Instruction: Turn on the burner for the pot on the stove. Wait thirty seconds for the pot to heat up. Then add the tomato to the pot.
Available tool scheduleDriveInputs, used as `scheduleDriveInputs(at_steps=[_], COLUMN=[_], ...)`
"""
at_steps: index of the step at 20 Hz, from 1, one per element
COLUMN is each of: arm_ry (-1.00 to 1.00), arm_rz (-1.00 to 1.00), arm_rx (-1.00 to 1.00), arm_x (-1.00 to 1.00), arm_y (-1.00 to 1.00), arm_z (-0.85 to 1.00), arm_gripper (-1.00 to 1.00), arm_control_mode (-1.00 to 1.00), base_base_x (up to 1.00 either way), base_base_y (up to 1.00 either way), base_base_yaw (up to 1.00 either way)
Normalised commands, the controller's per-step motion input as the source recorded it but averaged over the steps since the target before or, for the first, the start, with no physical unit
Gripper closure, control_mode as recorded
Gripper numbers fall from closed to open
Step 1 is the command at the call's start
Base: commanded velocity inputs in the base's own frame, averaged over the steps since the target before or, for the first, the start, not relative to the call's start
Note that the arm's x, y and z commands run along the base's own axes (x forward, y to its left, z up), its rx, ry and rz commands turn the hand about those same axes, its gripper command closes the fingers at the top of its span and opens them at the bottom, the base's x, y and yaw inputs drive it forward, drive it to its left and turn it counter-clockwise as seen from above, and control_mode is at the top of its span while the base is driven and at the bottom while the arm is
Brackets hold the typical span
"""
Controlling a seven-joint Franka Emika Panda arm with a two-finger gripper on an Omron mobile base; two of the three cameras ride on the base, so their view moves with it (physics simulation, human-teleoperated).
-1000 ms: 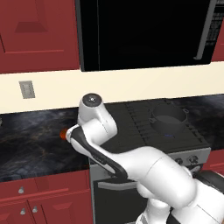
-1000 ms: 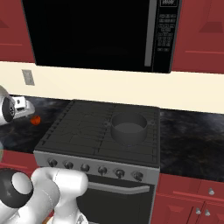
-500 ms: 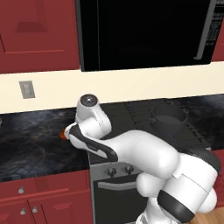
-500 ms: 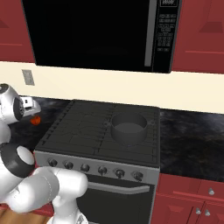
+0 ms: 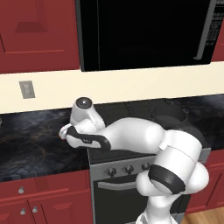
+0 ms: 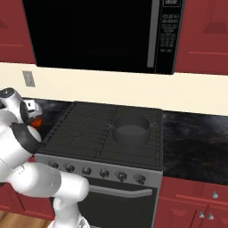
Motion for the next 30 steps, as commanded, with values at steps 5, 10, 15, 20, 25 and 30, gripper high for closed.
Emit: scheduleDriveInputs(at_steps=[5,10,15,20,25,30], arm_ry=[0.00,0.00,0.00,0.00,0.02,0.03], arm_rz=[0.02,0.01,0.00,0.00,0.00,0.00], arm_rx=[0.00,-0.02,-0.02,0.00,-0.01,-0.05], arm_x=[0.31,0.20,0.16,0.17,0.27,0.29], arm_y=[0.19,0.06,0.00,0.06,0.23,0.27], arm_z=[-0.26,-0.21,-0.17,-0.14,-0.14,-0.09], arm_gripper=[-1.00,-1.00,-1.00,-1.00,-1.00,-1.00], arm_control_mode=[-1.00,-1.00,-1.00,-1.00,-1.00,-1.00], base_base_x=[0.00,0.00,0.00,0.00,0.00,0.00], base_base_y=[0.00,0.00,0.00,0.00,0.00,0.00], base_base_yaw=[0.00,0.00,0.00,0.00,0.00,0.00])
